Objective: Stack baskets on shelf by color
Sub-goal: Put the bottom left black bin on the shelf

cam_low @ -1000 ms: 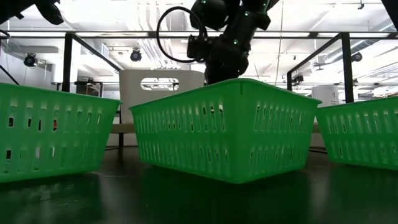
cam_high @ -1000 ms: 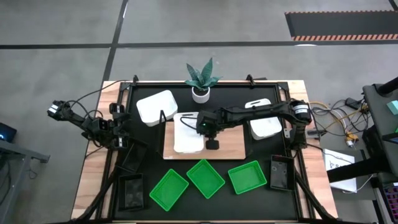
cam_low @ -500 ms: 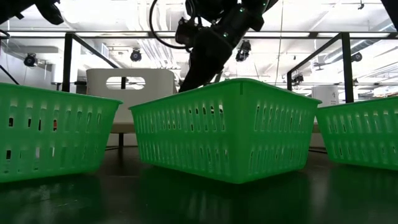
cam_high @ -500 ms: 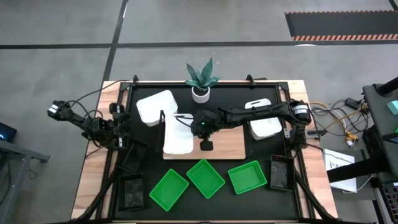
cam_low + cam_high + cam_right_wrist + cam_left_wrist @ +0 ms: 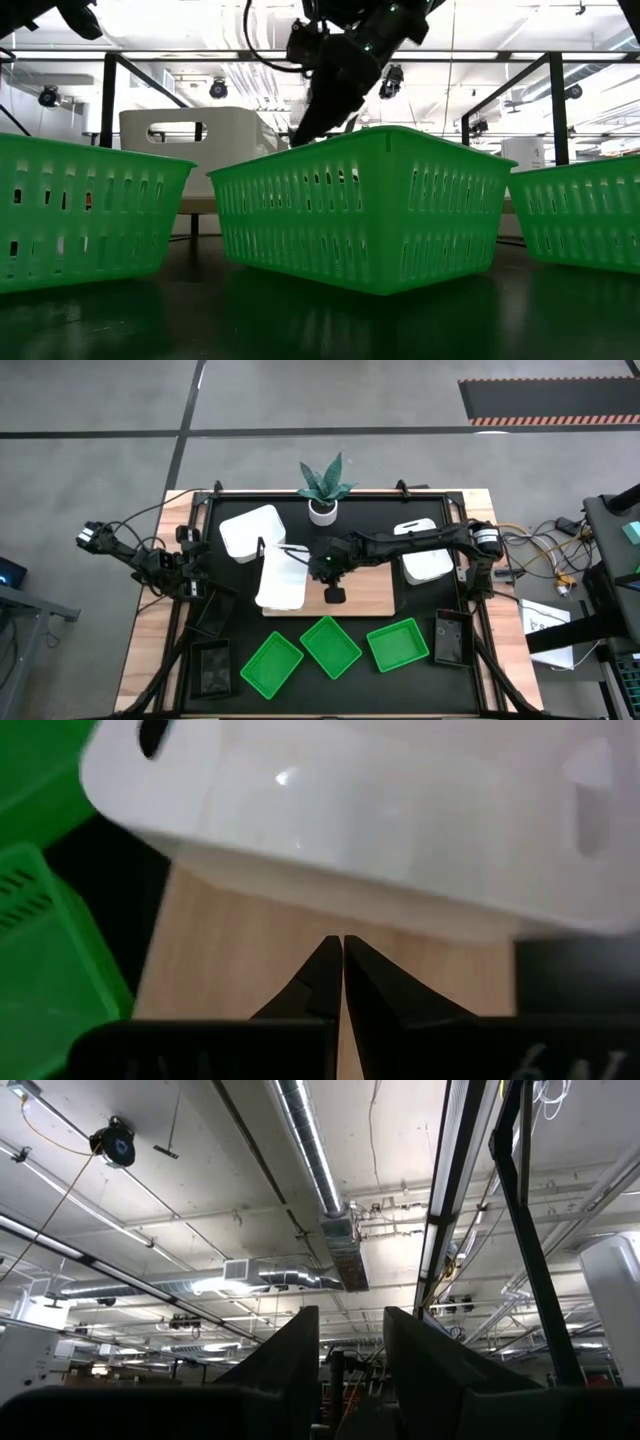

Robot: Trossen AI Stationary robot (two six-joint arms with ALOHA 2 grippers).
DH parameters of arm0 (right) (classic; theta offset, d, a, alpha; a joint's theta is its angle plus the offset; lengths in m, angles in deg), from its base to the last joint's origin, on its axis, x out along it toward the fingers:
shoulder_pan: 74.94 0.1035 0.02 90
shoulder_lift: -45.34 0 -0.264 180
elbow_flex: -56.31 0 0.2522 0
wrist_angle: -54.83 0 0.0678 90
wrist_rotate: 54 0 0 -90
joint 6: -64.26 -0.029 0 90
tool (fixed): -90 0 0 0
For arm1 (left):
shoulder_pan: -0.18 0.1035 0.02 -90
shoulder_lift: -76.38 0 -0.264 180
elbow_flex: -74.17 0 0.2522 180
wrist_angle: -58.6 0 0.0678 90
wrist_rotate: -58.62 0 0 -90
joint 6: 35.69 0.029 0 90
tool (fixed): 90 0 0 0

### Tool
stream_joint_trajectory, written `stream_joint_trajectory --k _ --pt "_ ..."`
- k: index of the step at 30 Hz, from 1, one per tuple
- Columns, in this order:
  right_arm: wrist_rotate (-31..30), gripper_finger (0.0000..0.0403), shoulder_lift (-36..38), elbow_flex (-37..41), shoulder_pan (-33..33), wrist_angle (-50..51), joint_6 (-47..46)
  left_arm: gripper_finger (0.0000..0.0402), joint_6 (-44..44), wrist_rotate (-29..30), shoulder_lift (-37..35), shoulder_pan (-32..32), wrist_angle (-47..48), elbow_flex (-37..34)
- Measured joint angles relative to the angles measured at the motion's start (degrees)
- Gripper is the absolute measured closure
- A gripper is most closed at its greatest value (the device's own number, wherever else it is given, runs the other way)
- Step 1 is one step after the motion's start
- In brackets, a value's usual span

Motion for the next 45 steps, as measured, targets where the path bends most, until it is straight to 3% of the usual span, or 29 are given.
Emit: stream_joint_trajectory --k 5,13,19,24,29,39,45 --pt "-6.0 0.0394 4.9 1.4 2.5 6.6 -0.7 0.0302 -0.1 0.0 0.6 0.0 0.0 0.0" --pt "-8.3 0.0394 17.3 13.5 9.1 1.2 -5.9 0.0302 -0.6 0.0 1.7 0.0 0.0 0.7" --pt "-16.9 0.0394 28.0 30.1 16.5 -16.6 -6.8 0.0302 -1.8 0.0 4.4 0.0 -0.1 2.1" --pt "-17.9 0.0394 34.8 42.4 19.2 -34.1 -2.4 0.0302 -2.2 -0.5 7.5 0.0 -0.1 3.9" --pt "-18.1 0.0394 41.2 50.2 19.2 -40.3 -0.2 0.0302 -3.7 -3.9 11.0 0.0 -0.1 6.9" --pt "-18.2 0.0394 54.2 54.2 19.2 -41.5 6.7 0.0302 -13.0 -4.3 21.9 0.0 -0.1 15.6" --pt "-17.8 0.0394 59.2 54.7 19.2 -36.8 7.0 0.0302 -21.6 -4.3 27.4 -1.8 2.2 21.8"
